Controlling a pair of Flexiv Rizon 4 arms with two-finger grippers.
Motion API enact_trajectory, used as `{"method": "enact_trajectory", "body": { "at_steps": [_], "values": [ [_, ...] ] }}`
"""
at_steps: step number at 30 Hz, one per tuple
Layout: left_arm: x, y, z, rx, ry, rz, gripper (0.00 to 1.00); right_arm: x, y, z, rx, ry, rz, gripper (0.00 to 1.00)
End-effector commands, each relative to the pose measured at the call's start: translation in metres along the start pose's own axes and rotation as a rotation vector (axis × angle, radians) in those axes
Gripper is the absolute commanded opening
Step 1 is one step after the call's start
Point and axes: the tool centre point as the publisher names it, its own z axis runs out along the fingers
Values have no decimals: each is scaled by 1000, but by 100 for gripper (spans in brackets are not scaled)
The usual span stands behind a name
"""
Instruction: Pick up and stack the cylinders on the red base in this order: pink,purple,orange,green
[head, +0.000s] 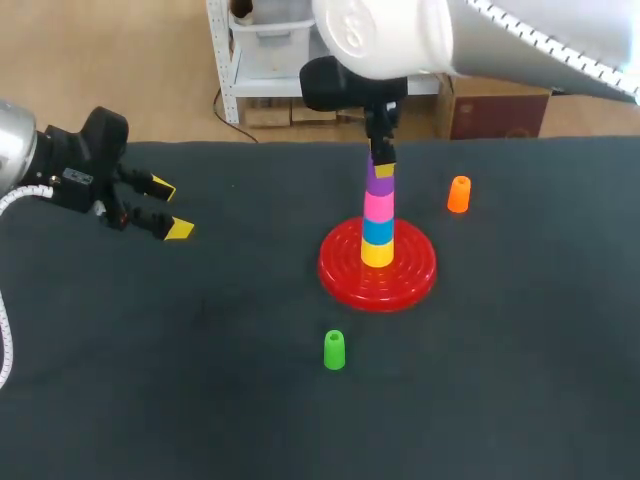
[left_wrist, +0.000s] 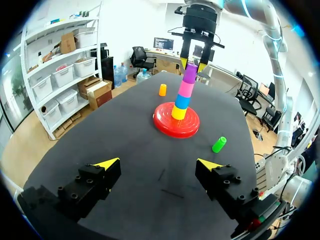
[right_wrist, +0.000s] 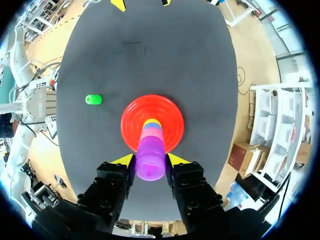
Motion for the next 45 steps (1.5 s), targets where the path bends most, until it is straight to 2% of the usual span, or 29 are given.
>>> {"method": "enact_trajectory", "body": {
  "at_steps": [1, 3, 4, 5, 6, 7, 11, 14, 16, 18, 21, 26, 31, 35, 40, 45],
  "values": [
    [1, 0, 0, 0, -2, 1, 100, 0, 7, 15, 23, -5, 17, 0],
    [1, 0, 0, 0, -2, 1, 100, 3, 7, 10, 38, -18, 45, 0],
    [1, 0, 0, 0, -2, 1, 100, 5, 6, 8, 47, -19, 55, 11],
    [1, 0, 0, 0, -2, 1, 100, 7, 6, 5, 56, -25, 58, 38],
    [1, 0, 0, 0, -2, 1, 100, 9, 6, 1, 64, -36, 59, 82],
    [1, 0, 0, 0, -2, 1, 100, 11, 6, -2, 72, -50, 61, 100],
    [1, 0, 0, 0, -2, 1, 100, 23, 3, -12, 102, -98, 78, 100],
    [1, 0, 0, 0, -2, 1, 100, 35, -3, -17, 111, -165, 112, 100],
    [1, 0, 0, 0, -2, 1, 100, 44, -9, -18, 116, -213, 167, 100],
    [1, 0, 0, 0, -2, 1, 100, 54, -19, -13, 99, -223, 229, 100],
    [1, 0, 0, 0, -2, 1, 100, 68, -41, 12, 17, -163, 347, 100],
    [1, 0, 0, 0, -2, 1, 100, 83, -73, 56, -16, -69, 440, 100],
    [1, 0, 0, 0, -2, 1, 100, 97, -99, 94, -21, -79, 503, 100],
    [1, 0, 0, 0, -2, 1, 100, 106, -118, 116, -58, -37, 537, 100],
    [1, 0, 0, 0, -2, 1, 100, 117, -131, 136, -117, -26, 587, 100],
    [1, 0, 0, 0, -2, 1, 100, 122, -134, 146, -138, -27, 605, 100]
  ]
}}
